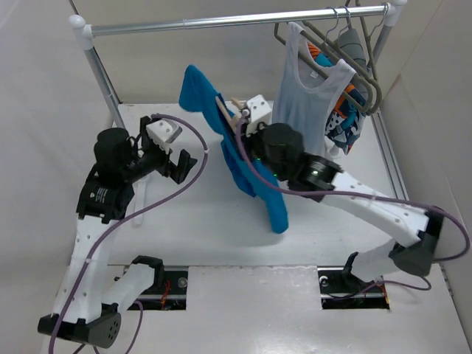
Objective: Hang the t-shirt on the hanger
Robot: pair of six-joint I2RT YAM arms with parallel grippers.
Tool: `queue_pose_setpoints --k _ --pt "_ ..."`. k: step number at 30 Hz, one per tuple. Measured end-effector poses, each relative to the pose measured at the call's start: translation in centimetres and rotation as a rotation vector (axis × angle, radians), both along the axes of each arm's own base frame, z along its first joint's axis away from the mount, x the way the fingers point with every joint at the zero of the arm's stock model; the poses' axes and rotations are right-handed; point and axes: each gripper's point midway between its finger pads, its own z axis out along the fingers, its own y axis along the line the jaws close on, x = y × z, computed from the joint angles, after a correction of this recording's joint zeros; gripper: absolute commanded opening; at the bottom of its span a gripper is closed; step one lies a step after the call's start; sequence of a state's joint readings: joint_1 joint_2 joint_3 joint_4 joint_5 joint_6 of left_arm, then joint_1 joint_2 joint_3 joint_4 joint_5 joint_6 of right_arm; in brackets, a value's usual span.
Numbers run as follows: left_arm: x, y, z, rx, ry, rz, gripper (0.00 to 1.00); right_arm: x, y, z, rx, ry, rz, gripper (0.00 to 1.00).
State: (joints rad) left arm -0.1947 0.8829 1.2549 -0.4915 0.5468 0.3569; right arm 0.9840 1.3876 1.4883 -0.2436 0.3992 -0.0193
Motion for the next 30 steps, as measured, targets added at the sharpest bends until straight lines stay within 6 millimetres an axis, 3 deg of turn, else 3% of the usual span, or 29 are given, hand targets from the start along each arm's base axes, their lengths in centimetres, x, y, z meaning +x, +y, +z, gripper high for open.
queue_pose_setpoints --k 3,5,7,11,16,20,26,30 --pt "0.0 0.5 -4.8 0.075 0.15 0.007 1.0 2.0 3.7 -4.5 0.055 0.107 -0.056 0.0" --pt "-0.7 0.9 -6.9 0.109 0.216 0.011 1.0 3.2 5.9 -7.7 0.076 0.175 -0.082 0.0" --pt "-1.3 1.3 -7.9 0.129 0.243 0.017 1.0 4.4 8.0 -10.3 0.088 0.233 -0.102 0.0" --pt "-2.3 1.9 -9.2 0.162 0.235 0.02 1.0 6.4 12.1 -13.0 0.16 0.311 -0.125 0.0" --pt "-3.5 2.5 -11.8 0.21 0.186 0.005 1.0 7.7 15.3 -13.3 0.276 0.367 -0.137 0.0" --pt "-3.4 2.5 -13.9 0.222 0.174 -0.003 1.0 8.6 17.1 -11.6 0.361 0.375 -0.13 0.0" --pt "-0.5 1.5 -13.8 0.21 0.137 0.013 1.0 9.2 18.8 -9.4 0.435 0.368 -0.1 0.0" --pt "2.7 2.5 -15.7 0.241 0.186 0.152 1.0 9.1 19.0 -9.5 0.44 0.378 -0.095 0.0"
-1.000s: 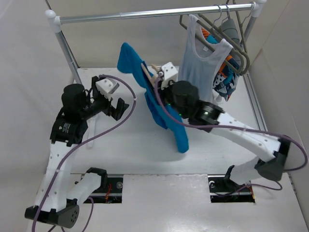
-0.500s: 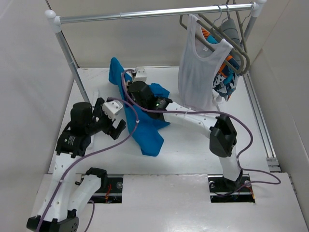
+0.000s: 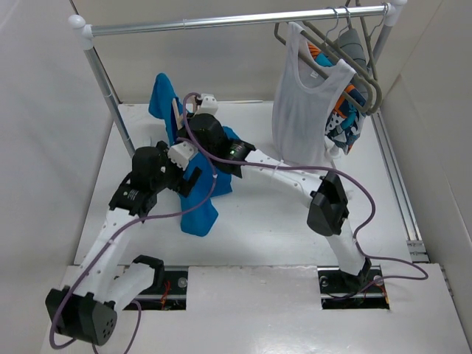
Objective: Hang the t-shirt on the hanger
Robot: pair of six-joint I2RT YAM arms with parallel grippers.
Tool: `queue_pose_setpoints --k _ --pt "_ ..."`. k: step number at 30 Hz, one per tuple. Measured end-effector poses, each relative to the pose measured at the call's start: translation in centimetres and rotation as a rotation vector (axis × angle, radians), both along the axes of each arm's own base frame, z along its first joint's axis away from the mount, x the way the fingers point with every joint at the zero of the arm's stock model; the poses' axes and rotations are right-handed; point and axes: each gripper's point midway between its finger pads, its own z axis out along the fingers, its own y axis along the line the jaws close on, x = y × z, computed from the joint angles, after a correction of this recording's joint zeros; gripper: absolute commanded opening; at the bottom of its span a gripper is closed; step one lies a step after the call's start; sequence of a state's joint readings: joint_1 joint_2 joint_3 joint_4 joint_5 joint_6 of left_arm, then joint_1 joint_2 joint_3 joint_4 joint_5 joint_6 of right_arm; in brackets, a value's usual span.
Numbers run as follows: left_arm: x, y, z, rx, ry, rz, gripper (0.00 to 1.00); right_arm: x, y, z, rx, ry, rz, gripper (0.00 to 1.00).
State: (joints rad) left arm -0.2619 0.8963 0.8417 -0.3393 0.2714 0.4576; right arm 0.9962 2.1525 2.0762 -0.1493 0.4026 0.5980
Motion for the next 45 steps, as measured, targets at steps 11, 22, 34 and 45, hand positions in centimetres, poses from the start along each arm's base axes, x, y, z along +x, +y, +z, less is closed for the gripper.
queue_pose_setpoints --k 11,22,34,45 --pt "2.1 1.7 -2.9 0.087 0.028 0.203 0.94 1.6 -1.2 -1.1 -0.007 0.022 -0.022 0.0" --pt "1.0 1.6 -5.5 0.115 0.118 0.183 0.0 2.2 -2.1 -4.4 -0.019 0.063 -0.056 0.0" --pt "-0.2 2.2 -0.6 -0.057 0.042 0.245 0.0 0.9 -3.0 -1.3 -0.175 -0.187 0.281 0.8" --pt "-1.6 1.6 2.5 -0.201 0.003 0.277 0.0 -3.6 -8.0 4.4 -0.285 -0.535 0.44 0.93"
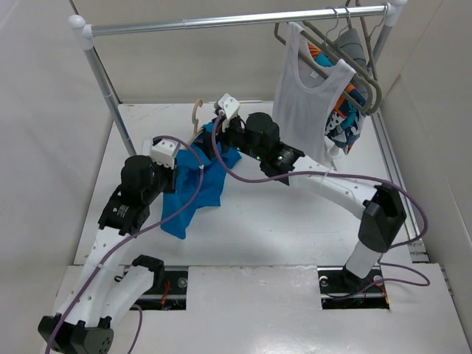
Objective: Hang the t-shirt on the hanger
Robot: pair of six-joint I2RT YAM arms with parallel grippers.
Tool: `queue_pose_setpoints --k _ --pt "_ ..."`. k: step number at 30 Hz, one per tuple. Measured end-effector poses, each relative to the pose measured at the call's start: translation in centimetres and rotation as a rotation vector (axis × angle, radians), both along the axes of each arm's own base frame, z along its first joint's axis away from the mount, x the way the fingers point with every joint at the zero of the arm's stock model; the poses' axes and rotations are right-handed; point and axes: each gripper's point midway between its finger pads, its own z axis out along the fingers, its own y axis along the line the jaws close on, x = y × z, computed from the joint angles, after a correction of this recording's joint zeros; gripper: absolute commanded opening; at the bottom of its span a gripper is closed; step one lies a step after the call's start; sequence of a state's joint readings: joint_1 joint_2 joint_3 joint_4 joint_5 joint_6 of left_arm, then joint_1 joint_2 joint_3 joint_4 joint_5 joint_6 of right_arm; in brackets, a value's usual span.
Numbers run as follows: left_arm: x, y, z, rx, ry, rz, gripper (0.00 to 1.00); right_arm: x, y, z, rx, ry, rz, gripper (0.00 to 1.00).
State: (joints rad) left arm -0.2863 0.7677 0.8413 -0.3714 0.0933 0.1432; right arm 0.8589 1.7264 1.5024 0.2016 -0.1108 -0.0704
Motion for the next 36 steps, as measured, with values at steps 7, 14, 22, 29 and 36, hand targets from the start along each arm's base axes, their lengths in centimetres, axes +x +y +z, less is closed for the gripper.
queue_pose_setpoints --k 7,14,22,29,36 --pt "-1.6 0.8 2.6 -0.013 -0.102 0.012 0.0 -2.4 -3.3 1.7 -0.019 -0.115 0.006 0.93" --pt "-4.3 3.1 7.5 0.042 -0.325 0.038 0.0 -3.4 -6.8 0.6 -0.06 -0.145 -0.058 0.93" --pt "-8.5 5.7 14.8 0.042 -0.588 0.102 0.0 -3.0 -8.2 0.9 -0.095 -0.185 -0.111 0.93" --pt "-10.1 6.9 21.2 -0.005 -0.743 0.163 0.0 -2.8 -8.4 0.6 -0.122 -0.193 -0.121 0.93" --pt "-6.7 6.2 25.2 -0.075 -0.76 0.201 0.0 -2.8 -8.5 1.0 -0.134 -0.206 -0.121 0.93"
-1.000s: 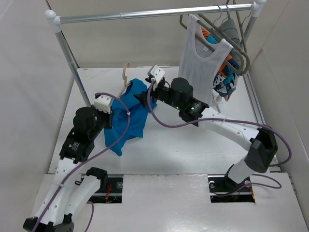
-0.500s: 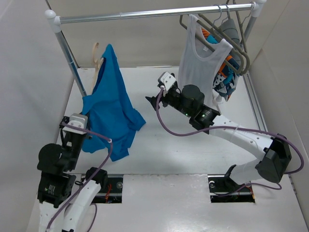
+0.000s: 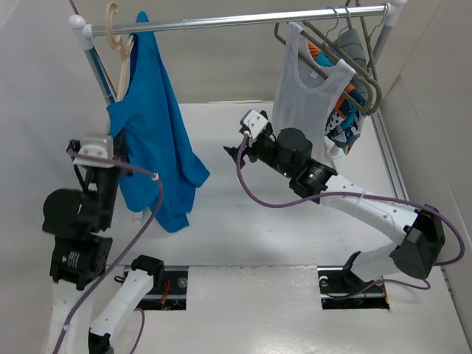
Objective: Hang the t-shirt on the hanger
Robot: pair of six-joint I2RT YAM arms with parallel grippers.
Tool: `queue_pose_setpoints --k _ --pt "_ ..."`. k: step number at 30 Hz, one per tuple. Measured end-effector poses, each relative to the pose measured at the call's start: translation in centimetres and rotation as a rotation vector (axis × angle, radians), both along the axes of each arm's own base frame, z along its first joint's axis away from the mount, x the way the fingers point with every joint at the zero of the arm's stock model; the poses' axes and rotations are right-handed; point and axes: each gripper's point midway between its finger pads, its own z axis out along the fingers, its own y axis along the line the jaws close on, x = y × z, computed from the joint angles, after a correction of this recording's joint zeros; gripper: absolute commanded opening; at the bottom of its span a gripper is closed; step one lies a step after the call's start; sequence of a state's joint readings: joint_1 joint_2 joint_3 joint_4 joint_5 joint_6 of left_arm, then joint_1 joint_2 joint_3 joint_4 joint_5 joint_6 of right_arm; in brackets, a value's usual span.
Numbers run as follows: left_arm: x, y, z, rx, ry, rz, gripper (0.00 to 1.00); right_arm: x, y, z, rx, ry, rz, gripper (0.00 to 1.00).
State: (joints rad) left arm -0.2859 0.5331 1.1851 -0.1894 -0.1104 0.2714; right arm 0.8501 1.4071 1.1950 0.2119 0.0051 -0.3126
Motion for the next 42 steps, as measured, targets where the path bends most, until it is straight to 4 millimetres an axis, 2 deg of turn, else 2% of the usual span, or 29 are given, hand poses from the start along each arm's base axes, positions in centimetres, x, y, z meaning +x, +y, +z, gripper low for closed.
queue_pose_setpoints --k 2,4,9,10,11,12,13,14,17,20,25,28,31,34,38,39,42 --pt "1.9 -0.3 -0.4 -0.018 0.046 0.011 0.0 0.1 -0.1 0.1 -0.004 -0.005 -0.005 0.93" --pt "4.2 -0.8 -2.0 -0.033 0.123 0.021 0.0 0.2 -0.2 0.1 -0.009 -0.01 -0.013 0.93" --pt "6.2 -1.4 -4.7 -0.062 0.232 0.026 0.0 0.1 -0.8 0.7 -0.015 -0.031 -0.029 0.93" --pt "6.2 -1.4 -4.9 -0.068 0.241 0.026 0.11 0.1 -1.0 1.0 -0.016 -0.037 -0.033 0.93" --pt "6.2 -1.4 -5.1 -0.076 0.246 0.026 0.11 0.0 -1.2 1.3 -0.012 -0.043 -0.034 0.93" --pt "6.0 -1.4 -5.0 -0.089 0.244 0.023 0.54 -0.1 -1.4 1.6 -0.012 -0.051 -0.037 0.93" --pt "5.7 -1.4 -4.9 -0.093 0.242 0.019 0.81 -0.2 -1.6 1.9 -0.011 -0.058 -0.039 0.93" --pt "5.4 -1.4 -4.8 -0.097 0.238 0.01 1.0 -0.3 -1.7 2.1 -0.013 -0.064 -0.041 0.94" --pt "3.7 -1.8 -4.7 -0.085 0.209 -0.038 1.0 -0.5 -2.1 2.3 -0.028 -0.076 -0.042 0.94" --pt "1.5 -2.0 -5.5 -0.026 0.173 -0.084 1.0 -0.4 -2.6 1.6 -0.067 -0.068 -0.047 0.96" --pt "-4.7 -1.1 -5.9 0.135 0.024 -0.125 1.0 -1.0 -4.4 -1.2 -0.159 -0.025 -0.056 0.96" --pt "-8.1 -0.7 -7.3 0.256 -0.025 -0.142 1.0 -2.2 -6.0 -3.6 -0.212 0.009 -0.055 0.97" --pt "-8.9 -0.6 -11.2 0.389 0.04 -0.154 1.0 -3.4 -7.5 -6.0 -0.254 0.044 -0.057 1.0" --pt "-7.2 0.0 -17.7 0.468 0.211 -0.125 1.0 -4.5 -9.2 -8.6 -0.29 0.092 -0.067 1.0" --pt "-4.6 1.7 -27.0 0.538 0.484 -0.045 1.0 -5.3 -13.1 -13.8 -0.349 0.202 -0.136 1.0" --pt "-4.2 2.1 -28.7 0.547 0.534 -0.027 1.0 -5.7 -14.1 -15.3 -0.369 0.239 -0.156 1.0" --pt "-3.8 3.1 -31.9 0.558 0.629 0.021 1.0 -7.3 -17.6 -19.5 -0.443 0.343 -0.233 1.0"
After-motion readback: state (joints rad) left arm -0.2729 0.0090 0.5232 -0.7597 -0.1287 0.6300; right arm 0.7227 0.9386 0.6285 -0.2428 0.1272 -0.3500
